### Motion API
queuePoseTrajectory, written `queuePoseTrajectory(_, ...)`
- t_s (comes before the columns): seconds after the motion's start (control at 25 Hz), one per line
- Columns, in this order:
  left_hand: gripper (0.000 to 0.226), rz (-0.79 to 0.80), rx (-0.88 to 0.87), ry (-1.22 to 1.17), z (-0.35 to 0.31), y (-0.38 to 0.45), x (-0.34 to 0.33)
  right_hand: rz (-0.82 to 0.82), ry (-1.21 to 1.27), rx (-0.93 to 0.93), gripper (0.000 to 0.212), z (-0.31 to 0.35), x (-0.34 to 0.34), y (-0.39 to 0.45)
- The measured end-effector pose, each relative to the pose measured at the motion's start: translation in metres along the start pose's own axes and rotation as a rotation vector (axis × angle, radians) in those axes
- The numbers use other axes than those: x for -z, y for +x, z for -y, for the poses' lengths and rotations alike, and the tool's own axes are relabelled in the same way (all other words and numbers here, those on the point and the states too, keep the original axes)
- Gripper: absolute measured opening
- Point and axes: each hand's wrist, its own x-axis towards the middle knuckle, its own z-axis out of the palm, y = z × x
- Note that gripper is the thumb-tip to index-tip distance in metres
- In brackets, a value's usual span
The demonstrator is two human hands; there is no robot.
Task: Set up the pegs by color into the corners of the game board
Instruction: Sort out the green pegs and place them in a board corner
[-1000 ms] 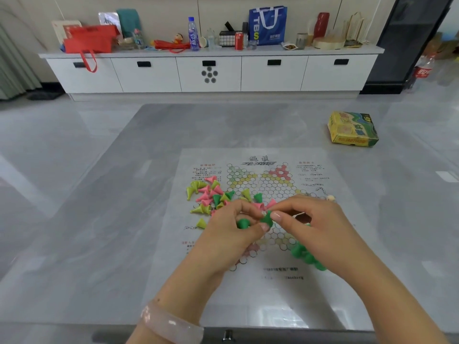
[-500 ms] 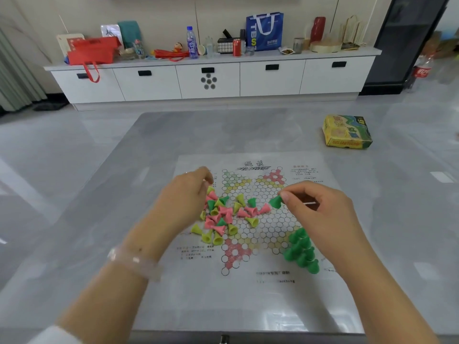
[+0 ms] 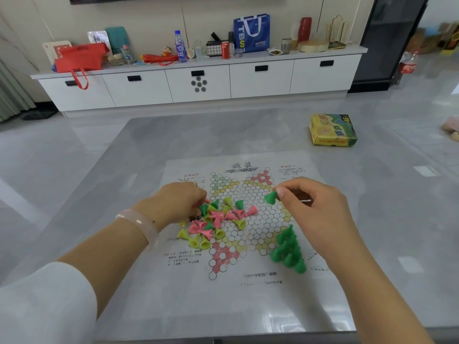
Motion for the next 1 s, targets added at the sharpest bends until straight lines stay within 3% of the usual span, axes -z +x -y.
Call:
queuePoseTrajectory(0.28,0.030,-0.047,-0.121,0.021,-0.004,-0.003,-0.003,0.009,-0.006,0.018,0.014,0.000,-0.002,0.001)
queuePoseTrajectory(0.48,0.017,-0.048,-0.142,0.064,-0.005,-0.003,-0.006,0.012,-0.013,0.030,0.016,0.001,-0.003,0.000)
queuePoseTrajectory(0.8,0.024,-0.145,0.093,-0.454,-0.005,-0.003,-0.010,0.012,-0.031,0.050,0.014,0.000,-0.003,0.001)
queuePoseTrajectory(1.0,0.020,-0.204,0.136,-0.512,-0.019,0.013,0.005,0.017,-0.047,0.064,0.015,0.000,-0.005,0.001)
